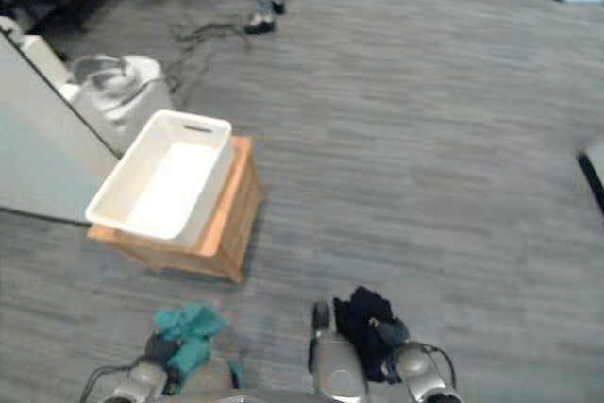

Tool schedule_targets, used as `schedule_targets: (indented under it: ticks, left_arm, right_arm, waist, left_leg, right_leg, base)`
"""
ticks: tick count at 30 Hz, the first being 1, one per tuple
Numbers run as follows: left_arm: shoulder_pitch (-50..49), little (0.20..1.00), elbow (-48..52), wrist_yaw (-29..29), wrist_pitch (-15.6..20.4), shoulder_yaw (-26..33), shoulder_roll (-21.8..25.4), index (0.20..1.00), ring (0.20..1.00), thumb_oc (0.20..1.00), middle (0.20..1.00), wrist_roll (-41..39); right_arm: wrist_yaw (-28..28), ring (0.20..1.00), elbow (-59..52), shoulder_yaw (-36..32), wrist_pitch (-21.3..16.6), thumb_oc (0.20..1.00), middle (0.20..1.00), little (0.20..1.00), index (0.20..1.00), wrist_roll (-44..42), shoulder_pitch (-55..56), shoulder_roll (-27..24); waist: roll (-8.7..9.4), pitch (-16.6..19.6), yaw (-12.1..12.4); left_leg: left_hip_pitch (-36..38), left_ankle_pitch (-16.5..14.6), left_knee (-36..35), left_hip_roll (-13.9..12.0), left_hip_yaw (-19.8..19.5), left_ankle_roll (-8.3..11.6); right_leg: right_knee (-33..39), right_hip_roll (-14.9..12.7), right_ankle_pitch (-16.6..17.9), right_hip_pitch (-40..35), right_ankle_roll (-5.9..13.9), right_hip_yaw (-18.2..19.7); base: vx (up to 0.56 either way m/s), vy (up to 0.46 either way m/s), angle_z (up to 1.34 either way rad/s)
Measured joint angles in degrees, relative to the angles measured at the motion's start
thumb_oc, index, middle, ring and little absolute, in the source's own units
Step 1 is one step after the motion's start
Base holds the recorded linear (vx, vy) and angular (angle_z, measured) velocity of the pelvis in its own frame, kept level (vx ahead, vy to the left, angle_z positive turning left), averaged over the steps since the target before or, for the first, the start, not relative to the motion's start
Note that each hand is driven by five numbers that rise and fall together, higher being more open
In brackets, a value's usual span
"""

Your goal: Tidy up the quilt and then pick up the clothes from the bed and put them into the laundry hamper.

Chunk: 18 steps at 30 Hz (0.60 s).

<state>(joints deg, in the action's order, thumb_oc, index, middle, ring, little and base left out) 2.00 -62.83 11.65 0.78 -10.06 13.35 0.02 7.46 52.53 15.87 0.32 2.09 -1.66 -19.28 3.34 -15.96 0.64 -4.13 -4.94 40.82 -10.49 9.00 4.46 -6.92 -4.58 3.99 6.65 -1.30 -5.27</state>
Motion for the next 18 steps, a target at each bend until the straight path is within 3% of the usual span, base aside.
schedule_targets:
  ticks: [1, 2, 4, 6, 8, 10, 11, 12, 13, 14, 15, 16, 18]
  left_arm:
    - [0.1, 0.2, 0.7, 0.1, 0.1, 0.2, 0.4, 0.2, 0.2, 0.2, 0.2, 0.0]
    - [-0.2, 0.2, 1.3, 0.0, 0.1, 0.6, 0.4, 0.2, 0.2, 0.2, 0.2, 0.0]
    - [0.2, 0.2, 1.9, -0.2, 0.0, 0.9, -0.1, 0.2, 0.2, 0.2, 0.2, 0.0]
    - [0.4, 0.2, 2.5, -0.4, 0.0, 0.8, -0.3, 0.2, 0.2, 0.2, 0.2, 0.1]
    - [0.3, 0.2, 2.9, -0.6, -0.1, 0.9, -0.2, 0.2, 0.2, 0.2, 0.2, 0.1]
    - [-0.4, 0.2, 2.7, -1.0, -0.3, 1.0, -0.5, 0.2, 0.2, 0.2, 0.2, 0.2]
    - [0.1, 0.2, 0.9, -1.1, -0.5, 1.0, -1.6, 0.2, 0.2, 0.2, 0.2, 0.2]
    - [0.0, 0.2, 0.2, -1.5, -0.8, 0.6, -3.4, 0.2, 0.2, 0.2, 0.2, 0.2]
    - [0.3, 0.2, -0.1, -1.6, -0.9, 0.2, -3.8, 0.2, 0.2, 0.2, 0.2, 0.2]
    - [0.2, 0.2, 0.0, -1.6, -0.8, -0.5, -1.6, 0.2, 0.2, 0.2, 0.2, 0.3]
    - [0.6, 0.2, -0.2, -1.6, -0.8, -0.7, -0.1, 0.2, 0.2, 0.2, 0.2, 0.3]
    - [1.3, 0.2, 0.0, -1.4, -0.9, -0.8, 1.4, 0.2, 0.2, 0.2, 0.2, 0.3]
    - [0.8, 0.2, 0.0, -1.2, -0.9, -0.9, 2.0, 0.2, 0.2, 0.2, 0.2, 0.3]
  right_arm:
    - [0.0, 0.2, -0.3, 0.0, -0.2, 0.2, 0.2, 0.2, 0.2, 0.0, -0.4, -0.6]
    - [0.0, 0.2, -0.7, 0.0, -0.3, 0.2, 0.2, 0.2, 0.2, 0.0, -1.9, -1.1]
    - [0.0, 0.2, -1.9, 0.2, -0.2, 0.2, 0.2, 0.2, 0.2, 0.0, -1.7, -3.1]
    - [-0.1, 0.2, -2.2, 0.3, -0.1, 0.2, 0.2, 0.2, 0.2, 0.0, -0.5, -3.2]
    - [-0.2, 0.2, -2.4, 0.0, -0.2, 0.2, 0.2, 0.2, 0.2, 0.0, 0.3, -2.4]
    - [-0.2, 0.2, -1.9, -0.3, -0.3, 0.2, 0.2, 0.2, 0.2, -0.1, 1.9, -1.6]
    - [-0.2, 0.2, -1.5, -0.7, 0.0, 0.2, 0.2, 0.2, 0.2, -0.4, 2.0, -2.0]
    - [-0.2, 0.2, -2.2, -1.7, 0.1, 0.2, 0.2, 0.2, 0.2, -0.5, 3.5, -3.0]
    - [-0.2, 0.2, -2.9, -2.1, 0.1, 0.2, 0.2, 0.2, 0.2, -0.6, 4.3, -3.4]
    - [-0.2, 0.2, -4.5, -1.8, 0.3, 0.2, 0.2, 0.2, 0.2, -1.0, 5.0, -1.8]
    - [-0.5, 0.2, -5.8, -1.5, 0.2, 0.2, 0.2, 0.2, 0.2, -1.1, 5.5, -1.1]
    - [-0.7, 0.2, -7.6, -1.5, -0.1, 0.2, 0.2, 0.2, 0.2, -1.1, 5.3, -0.5]
    - [-0.6, 0.2, -9.7, -2.1, -0.1, 0.2, 0.2, 0.2, 0.2, -1.1, 4.7, -1.0]
  waist:
    - [1.74, -0.3, 0.0]
    - [0.75, -0.5, 0.5]
    - [0.66, -0.7, -1.0]
    - [-0.61, 0.1, -1.9]
    - [0.32, 0.8, -2.8]
    - [0.99, 3.7, -2.5]
    - [-0.03, 3.3, -3.9]
    - [-3.43, 3.8, -5.8]
    - [-5.14, 3.9, -6.0]
    - [-3.57, 4.0, -6.2]
    - [-1.24, 4.0, -6.6]
    - [0.67, 3.9, -7.1]
    - [0.79, 3.6, -5.2]
  left_leg:
    - [-0.9, -0.2, -3.8, 0.1, 4.1, 0.07]
    - [-1.7, 0.0, -9.1, -0.2, 8.9, -0.12]
    - [-1.3, 2.9, -24.8, -0.7, 20.8, -0.17]
    - [-1.0, 6.8, -33.6, -0.8, 27.7, -0.25]
    - [-0.6, 7.1, -33.8, -0.2, 30.9, -0.97]
    - [0.7, 6.2, -32.9, 2.9, 29.9, -2.36]
    - [2.1, 3.9, -32.9, 3.8, 29.1, -6.13]
    - [6.0, 4.4, -38.2, 5.5, 27.9, -7.6]
    - [8.5, 4.3, -40.1, 5.5, 27.5, -8.13]
    - [11.2, 4.0, -42.1, 7.8, 24.5, -9.18]
    - [11.3, 3.3, -42.4, 9.5, 21.5, -9.68]
    - [11.1, 3.3, -43.3, 10.6, 20.1, -10.1]
    - [12.0, 4.6, -44.3, 11.1, 16.5, -8.52]
  right_leg:
    - [3.2, -0.2, 0.3, -2.0, 0.1, -0.7]
    - [6.1, -0.2, 0.6, -5.0, 0.38, -2.9]
    - [11.8, 1.2, 1.3, -10.1, 0.99, -9.7]
    - [11.6, 3.0, -0.1, -12.2, 0.6, -14.6]
    - [11.6, 3.2, -2.0, -13.8, 0.33, -18.3]
    - [11.0, 3.3, -5.0, -14.5, 4.37, -21.9]
    - [4.9, 2.3, -6.1, -13.7, 5.88, -22.5]
    - [-7.0, 2.0, -7.0, -10.5, 7.08, -22.4]
    - [-17.7, 0.8, -8.6, -7.2, 9.26, -21.2]
    - [-36.0, -4.1, -10.8, 1.0, 10.38, -16.8]
    - [-40.1, -5.8, -12.8, 3.9, 11.34, -13.6]
    - [-39.9, -7.1, -13.5, 7.5, 11.56, -8.8]
    - [-33.8, -7.2, -13.7, 10.2, 11.08, -5.9]
  base:
    - [0.44, -0.014, 0.44]
    - [0.42, 0.02, 0.57]
    - [0.29, 0.03, 0.94]
    - [0.26, 0.032, 0.92]
    - [0.32, 0.101, 0.85]
    - [0.33, 0.174, 0.88]
    - [0.26, 0.114, 1.14]
    - [0.26, 0.103, 1.26]
    - [0.31, 0.015, 1.41]
    - [0.15, -0.028, 1.13]
    - [0.33, -0.149, 1.48]
    - [0.21, -0.238, 1.27]
    - [0.26, -0.309, 1.04]
